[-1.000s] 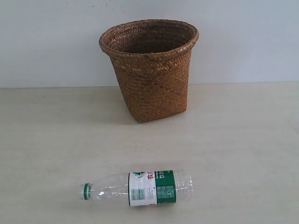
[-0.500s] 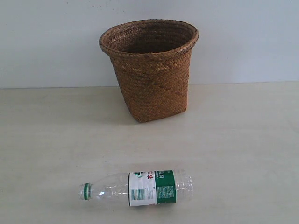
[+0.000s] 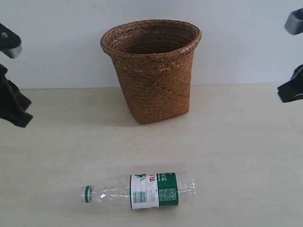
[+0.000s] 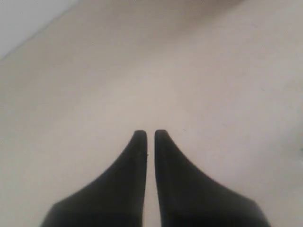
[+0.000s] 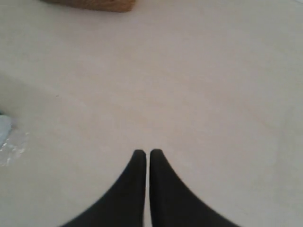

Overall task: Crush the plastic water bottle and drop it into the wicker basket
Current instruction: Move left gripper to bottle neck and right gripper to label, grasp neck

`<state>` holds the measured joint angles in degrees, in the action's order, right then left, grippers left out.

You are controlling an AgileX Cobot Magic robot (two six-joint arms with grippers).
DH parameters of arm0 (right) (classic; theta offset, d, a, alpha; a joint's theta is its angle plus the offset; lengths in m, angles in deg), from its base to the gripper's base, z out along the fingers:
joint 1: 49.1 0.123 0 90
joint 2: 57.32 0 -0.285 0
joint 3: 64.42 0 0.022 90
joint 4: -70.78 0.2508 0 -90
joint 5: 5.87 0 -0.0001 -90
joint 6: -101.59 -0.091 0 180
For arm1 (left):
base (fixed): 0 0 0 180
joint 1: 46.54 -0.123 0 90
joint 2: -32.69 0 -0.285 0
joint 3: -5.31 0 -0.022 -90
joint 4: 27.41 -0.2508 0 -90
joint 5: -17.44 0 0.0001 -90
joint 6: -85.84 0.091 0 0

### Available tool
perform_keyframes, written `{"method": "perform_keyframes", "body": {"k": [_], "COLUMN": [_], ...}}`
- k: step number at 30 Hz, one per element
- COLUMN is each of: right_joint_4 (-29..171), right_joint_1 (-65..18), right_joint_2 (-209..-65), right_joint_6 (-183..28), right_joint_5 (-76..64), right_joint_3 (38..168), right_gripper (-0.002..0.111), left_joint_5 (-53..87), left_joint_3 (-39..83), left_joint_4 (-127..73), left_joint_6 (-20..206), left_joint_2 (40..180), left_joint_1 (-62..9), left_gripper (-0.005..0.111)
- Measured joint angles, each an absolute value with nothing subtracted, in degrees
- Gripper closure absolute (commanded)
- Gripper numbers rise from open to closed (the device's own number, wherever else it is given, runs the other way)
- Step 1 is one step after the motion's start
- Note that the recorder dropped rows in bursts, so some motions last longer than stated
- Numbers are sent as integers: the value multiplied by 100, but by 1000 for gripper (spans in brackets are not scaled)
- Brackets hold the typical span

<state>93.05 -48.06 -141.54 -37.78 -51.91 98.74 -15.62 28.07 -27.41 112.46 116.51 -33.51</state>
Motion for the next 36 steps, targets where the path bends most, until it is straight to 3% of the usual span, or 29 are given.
{"method": "perform_keyframes", "body": {"k": [9, 11, 12, 14, 19, 29, 36], "right_joint_4": [9400, 9423, 9434, 9558, 10256, 10866, 10912], "right_joint_1": [-3212, -2903, -2842, -2698, -2684, -2684, -2684], "right_joint_2": [-14781, -15027, -15091, -15325, -15704, -16033, -16158], "right_joint_6": [-2756, -2462, -2400, -2198, -1517, -1252, -1252], "right_joint_5": [-5361, -5385, -5401, -5401, -5379, -5238, -5156], "right_joint_3": [9931, 9931, 9931, 9934, 9934, 9934, 9934], "right_gripper": [108, 108, 108, 108, 108, 108, 108], "left_joint_5": [-3194, -3484, -3566, -3828, -3764, -2888, -2588], "left_joint_3": [2681, 2672, 2672, 2672, 2893, 2895, 2895], "left_joint_4": [258, 795, 896, 1108, 1180, 703, 560], "left_joint_6": [16317, 17180, 17443, 18042, 18885, 18890, 18768], "left_joint_2": [12423, 12526, 12553, 12685, 13181, 13948, 14191], "left_joint_1": [-3347, -3347, -3347, -3347, -3347, -2672, -2643], "left_gripper": [100, 80, 62, 50, 49, 49, 49]}}
